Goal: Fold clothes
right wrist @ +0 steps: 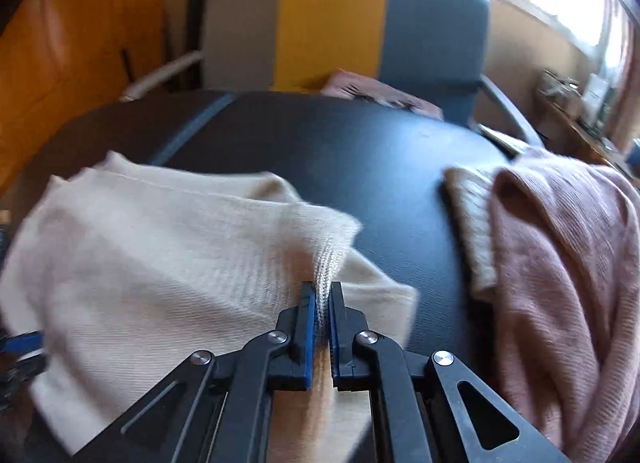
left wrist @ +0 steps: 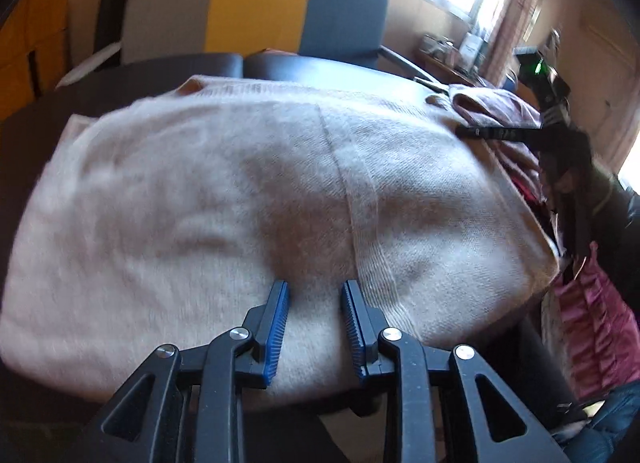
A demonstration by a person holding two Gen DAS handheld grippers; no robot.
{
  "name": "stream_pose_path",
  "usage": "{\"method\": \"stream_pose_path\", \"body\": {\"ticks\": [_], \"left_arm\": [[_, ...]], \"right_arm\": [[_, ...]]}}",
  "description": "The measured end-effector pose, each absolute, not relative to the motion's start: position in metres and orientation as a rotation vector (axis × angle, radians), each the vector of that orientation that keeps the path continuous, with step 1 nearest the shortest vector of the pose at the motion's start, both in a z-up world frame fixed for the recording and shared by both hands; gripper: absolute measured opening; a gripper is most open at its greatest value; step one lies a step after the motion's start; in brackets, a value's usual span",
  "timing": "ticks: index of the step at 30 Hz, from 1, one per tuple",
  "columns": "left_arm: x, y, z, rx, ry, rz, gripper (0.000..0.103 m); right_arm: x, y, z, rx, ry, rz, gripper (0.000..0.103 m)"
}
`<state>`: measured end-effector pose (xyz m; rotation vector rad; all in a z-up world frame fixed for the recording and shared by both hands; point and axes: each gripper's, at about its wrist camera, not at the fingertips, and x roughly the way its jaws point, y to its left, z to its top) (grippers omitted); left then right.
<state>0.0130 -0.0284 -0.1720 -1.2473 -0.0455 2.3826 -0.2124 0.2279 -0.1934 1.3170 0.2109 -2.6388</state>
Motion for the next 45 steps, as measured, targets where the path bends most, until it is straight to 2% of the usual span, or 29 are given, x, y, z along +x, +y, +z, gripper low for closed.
{"method": "stream_pose_path", "body": {"ticks": [5, 6, 9, 14, 19, 22, 24, 27, 35, 45], "left_arm": [[0.015, -0.027, -0.168, -1.295, -0.052, 2.364, 0.027], [0.013, -0.026, -0.166, -1.302, -0.045, 2.358, 0.027], [0.004, -0.034, -0.147, -1.236, -0.021, 2.41, 0.027], [-0.034, -0.041, -0.128, -1.155, -0.005, 2.534, 0.027], [-0.079, -0.053, -0.134, -1.149, 0.019, 2.646, 0.027], [-0.091, -0.077, -0.156, -1.233, -0.041, 2.73, 0.03], [-0.085, -0.091, -0.164, -1.159, -0.125, 2.735, 0.031], [-0.08, -0.091, -0.172, -1.082, -0.096, 2.766, 0.032], [-0.105, -0.113, -0.179, -1.115, -0.297, 2.712, 0.031], [-0.093, -0.105, -0.175, -1.159, -0.267, 2.768, 0.032]], "right_arm": [[-0.216, 0.23, -0.213, 1.345, 0.149, -2.649, 0.008], [-0.216, 0.231, -0.212, 1.346, 0.125, -2.656, 0.011], [-0.212, 0.234, -0.2, 1.334, 0.1, -2.702, 0.037], [-0.188, 0.216, -0.17, 1.18, 0.009, -2.724, 0.044], [-0.185, 0.168, -0.189, 1.183, 0.055, -2.632, 0.049], [-0.189, 0.148, -0.208, 1.185, 0.103, -2.634, 0.052], [-0.196, 0.149, -0.214, 1.149, 0.103, -2.654, 0.062], [-0.207, 0.158, -0.223, 1.153, 0.032, -2.636, 0.074], [-0.235, 0.154, -0.231, 1.156, 0.05, -2.605, 0.078], [-0.236, 0.155, -0.23, 1.148, 0.057, -2.602, 0.08]]}}
